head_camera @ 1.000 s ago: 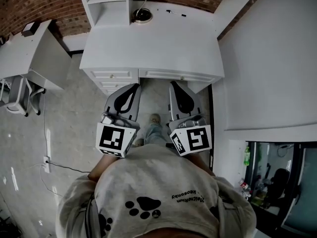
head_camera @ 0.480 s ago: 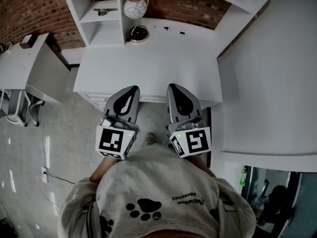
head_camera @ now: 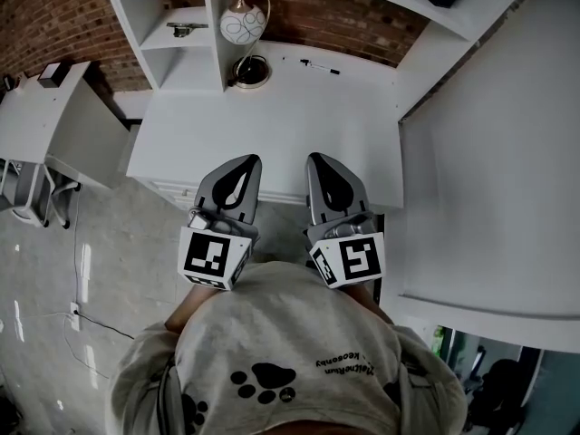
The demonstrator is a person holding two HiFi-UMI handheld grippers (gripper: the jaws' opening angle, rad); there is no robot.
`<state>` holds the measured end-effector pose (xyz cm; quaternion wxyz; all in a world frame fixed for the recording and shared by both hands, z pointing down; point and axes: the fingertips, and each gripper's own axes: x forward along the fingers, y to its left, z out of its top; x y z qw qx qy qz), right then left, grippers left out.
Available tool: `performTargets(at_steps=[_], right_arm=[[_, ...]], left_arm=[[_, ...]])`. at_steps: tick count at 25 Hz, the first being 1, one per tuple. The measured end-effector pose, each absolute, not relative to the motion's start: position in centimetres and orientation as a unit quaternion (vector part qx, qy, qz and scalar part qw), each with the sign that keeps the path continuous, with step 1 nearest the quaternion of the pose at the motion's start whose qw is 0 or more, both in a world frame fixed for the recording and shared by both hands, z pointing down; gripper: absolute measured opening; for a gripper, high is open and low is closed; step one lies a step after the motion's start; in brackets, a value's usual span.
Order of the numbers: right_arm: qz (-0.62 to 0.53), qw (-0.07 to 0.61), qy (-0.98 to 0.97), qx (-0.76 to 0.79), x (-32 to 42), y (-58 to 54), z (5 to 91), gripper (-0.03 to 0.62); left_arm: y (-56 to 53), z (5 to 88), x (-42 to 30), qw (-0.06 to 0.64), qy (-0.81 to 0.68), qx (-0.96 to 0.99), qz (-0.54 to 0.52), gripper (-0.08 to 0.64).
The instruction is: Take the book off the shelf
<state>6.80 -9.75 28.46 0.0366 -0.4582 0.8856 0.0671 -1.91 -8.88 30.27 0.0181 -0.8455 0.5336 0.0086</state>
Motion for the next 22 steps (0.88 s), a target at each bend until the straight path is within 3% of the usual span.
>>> performTargets(at_steps=[22], right_arm=[[0.058,0.027,0.874,-0.481,4.4,-20.9,29.2,0.017]], left_arm=[[-21.1,30.0,-3.8,0.017,0.51,-0.86,0.013,0.009]])
